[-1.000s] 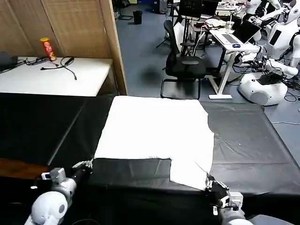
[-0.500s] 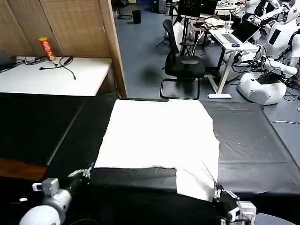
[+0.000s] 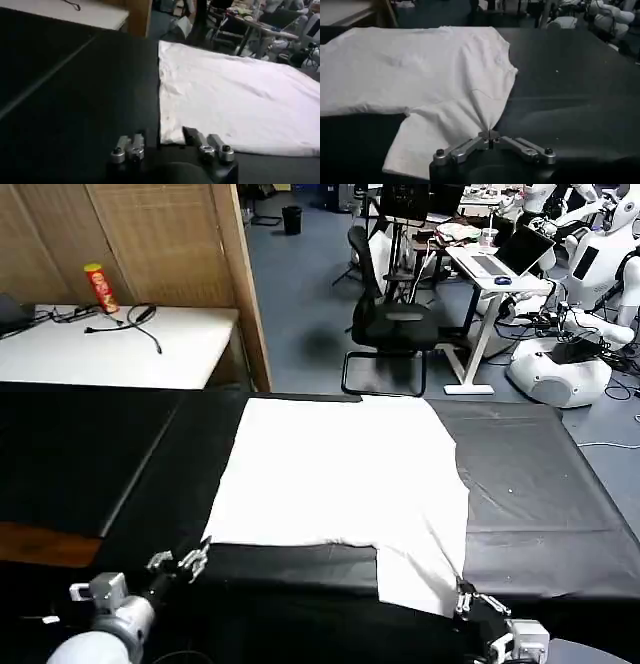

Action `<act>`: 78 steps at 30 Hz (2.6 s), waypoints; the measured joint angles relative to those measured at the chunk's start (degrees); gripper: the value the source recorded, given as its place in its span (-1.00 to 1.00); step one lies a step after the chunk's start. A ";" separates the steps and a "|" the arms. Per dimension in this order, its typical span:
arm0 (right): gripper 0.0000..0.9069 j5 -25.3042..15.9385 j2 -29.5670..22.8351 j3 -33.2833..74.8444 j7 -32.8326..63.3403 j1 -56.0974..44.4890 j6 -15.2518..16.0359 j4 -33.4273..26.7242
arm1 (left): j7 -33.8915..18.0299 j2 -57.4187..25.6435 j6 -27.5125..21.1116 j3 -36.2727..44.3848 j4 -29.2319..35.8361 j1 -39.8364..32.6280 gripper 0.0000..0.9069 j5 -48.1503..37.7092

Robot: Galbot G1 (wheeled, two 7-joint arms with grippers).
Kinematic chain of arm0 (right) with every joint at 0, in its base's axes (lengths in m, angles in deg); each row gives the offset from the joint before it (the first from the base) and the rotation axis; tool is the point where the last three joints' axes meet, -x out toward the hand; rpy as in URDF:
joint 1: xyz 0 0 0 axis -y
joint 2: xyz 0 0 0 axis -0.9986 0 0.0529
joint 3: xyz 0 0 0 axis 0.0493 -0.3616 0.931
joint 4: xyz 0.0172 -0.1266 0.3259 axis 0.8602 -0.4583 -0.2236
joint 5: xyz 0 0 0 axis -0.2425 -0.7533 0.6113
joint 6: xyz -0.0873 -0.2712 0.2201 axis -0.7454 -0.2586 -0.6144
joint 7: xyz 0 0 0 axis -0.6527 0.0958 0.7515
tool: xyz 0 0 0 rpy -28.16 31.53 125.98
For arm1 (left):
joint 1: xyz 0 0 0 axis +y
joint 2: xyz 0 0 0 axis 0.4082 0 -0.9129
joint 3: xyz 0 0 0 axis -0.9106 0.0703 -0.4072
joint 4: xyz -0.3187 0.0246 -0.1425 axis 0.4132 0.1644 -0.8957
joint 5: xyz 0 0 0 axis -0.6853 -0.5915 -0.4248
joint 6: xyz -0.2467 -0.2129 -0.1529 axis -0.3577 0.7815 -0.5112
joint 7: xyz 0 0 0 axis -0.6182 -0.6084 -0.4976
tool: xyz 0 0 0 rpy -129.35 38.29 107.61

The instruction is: Fold and organize the clothes.

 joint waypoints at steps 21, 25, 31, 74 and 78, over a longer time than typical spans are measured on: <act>-1.00 -0.02 -0.11 0.77 -0.30 -0.82 -0.05 0.59 | 0.34 1.07 0.57 2.27 -3.13 -1.67 -1.00 2.69; -1.00 0.11 -0.10 1.20 -0.02 -1.88 0.13 1.41 | 0.22 1.02 0.64 1.76 -2.41 -0.81 -1.00 2.53; -1.00 0.26 -0.19 1.20 -0.10 -3.57 0.11 2.40 | -1.11 0.91 0.34 -0.62 1.96 2.87 -1.00 0.80; -1.00 6.43 12.62 -5.09 -9.85 40.49 -13.24 -38.42 | 0.48 5.17 7.45 7.19 -15.18 -22.39 -1.00 11.23; -1.00 6.72 13.18 -6.50 -11.04 43.14 -15.53 -41.15 | 0.98 3.64 7.28 8.45 -17.71 -24.82 -1.00 11.21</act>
